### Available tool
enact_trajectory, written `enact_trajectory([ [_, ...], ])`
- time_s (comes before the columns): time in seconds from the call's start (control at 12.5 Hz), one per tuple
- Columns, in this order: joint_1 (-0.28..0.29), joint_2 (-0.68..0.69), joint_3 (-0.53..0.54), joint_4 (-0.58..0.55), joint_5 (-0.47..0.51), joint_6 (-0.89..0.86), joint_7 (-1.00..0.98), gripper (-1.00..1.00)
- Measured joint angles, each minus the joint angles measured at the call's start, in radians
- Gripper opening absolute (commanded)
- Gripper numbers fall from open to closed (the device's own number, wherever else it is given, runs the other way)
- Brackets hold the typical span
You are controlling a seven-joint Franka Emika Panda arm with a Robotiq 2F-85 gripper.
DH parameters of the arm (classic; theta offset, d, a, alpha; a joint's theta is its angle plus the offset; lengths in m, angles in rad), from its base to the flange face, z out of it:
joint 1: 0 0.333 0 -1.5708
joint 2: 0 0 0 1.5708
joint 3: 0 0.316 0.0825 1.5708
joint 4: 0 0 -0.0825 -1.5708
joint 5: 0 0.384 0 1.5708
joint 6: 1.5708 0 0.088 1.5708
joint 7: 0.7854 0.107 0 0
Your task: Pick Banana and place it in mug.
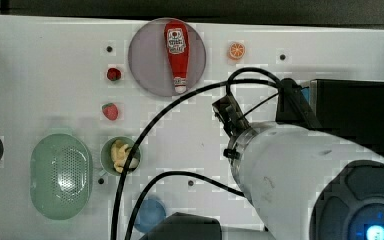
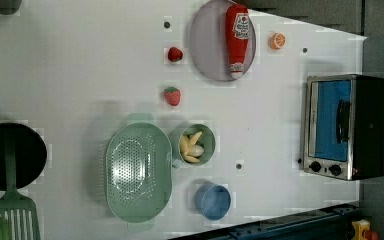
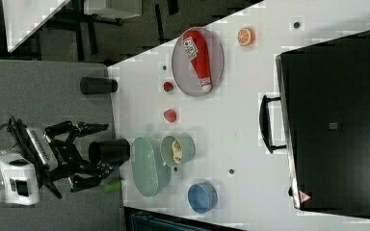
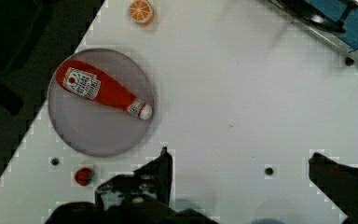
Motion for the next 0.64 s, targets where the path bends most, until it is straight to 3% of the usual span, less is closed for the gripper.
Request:
enact_trajectory([
  [0.64,0.017,0.066,0.022,-0.039,-0.051,-0.104,-0.03,1.0],
])
